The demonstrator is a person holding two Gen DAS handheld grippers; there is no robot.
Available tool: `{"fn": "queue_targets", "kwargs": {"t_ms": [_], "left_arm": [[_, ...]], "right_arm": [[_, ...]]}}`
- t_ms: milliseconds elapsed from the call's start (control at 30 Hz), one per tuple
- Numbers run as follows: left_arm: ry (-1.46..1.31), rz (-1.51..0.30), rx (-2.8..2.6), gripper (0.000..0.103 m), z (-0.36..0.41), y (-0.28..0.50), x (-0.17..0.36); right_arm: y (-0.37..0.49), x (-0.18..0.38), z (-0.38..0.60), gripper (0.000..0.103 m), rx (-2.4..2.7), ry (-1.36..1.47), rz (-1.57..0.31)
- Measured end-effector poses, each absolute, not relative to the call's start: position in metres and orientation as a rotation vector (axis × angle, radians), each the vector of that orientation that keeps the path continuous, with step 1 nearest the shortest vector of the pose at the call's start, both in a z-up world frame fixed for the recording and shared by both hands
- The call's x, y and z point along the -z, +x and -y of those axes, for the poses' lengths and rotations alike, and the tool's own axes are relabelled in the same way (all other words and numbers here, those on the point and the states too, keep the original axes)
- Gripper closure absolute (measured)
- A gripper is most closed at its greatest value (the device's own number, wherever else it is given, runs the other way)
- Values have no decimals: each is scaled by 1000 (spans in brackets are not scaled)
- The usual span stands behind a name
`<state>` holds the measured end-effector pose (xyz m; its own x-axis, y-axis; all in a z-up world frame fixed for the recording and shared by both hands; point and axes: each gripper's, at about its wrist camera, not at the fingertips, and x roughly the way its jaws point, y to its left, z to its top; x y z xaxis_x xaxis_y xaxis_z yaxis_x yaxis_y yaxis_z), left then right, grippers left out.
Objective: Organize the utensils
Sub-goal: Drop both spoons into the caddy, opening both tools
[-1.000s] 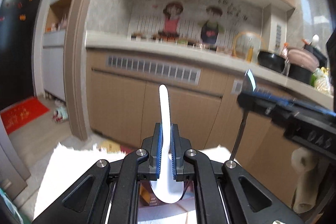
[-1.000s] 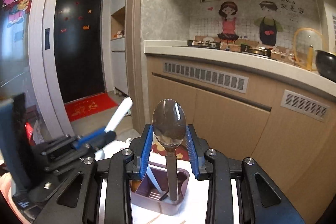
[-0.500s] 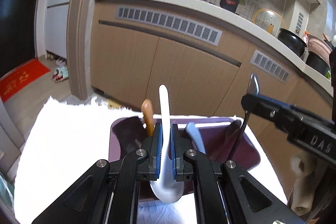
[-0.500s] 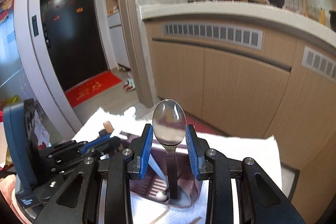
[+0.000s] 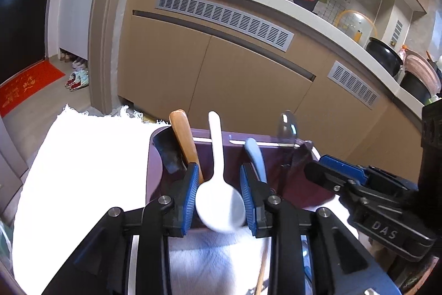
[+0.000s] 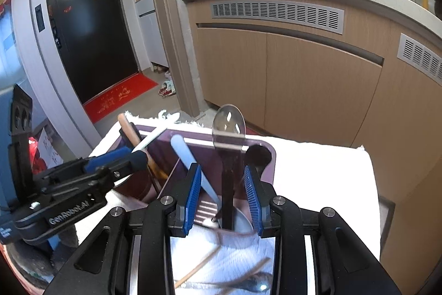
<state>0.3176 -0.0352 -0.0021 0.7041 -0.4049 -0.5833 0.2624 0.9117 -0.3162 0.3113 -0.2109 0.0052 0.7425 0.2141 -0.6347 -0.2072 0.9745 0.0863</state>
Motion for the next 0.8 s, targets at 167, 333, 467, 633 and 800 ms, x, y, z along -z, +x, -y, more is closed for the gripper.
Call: {"fn": "queue_targets", "kwargs": {"t_ms": [167,333,467,633,800], "left_arm": [[-189,-722,377,75,37,315,-1],[-215,-752,374,75,38,329,-3],[-222,-782,390,75,38,325,-1],[-136,-752,443,55,45,288,-4],[-27,-712,514,42,56,245,-4]], "right_arm": [[301,-9,210,69,-234,5,-686],[293,-15,208,69,-244,5,-680],[279,-17,212,68,-244,-6,-685],[253,-7,228,54,-220,-8,-718],[224,18,252,52,-168,-16,-782]]}}
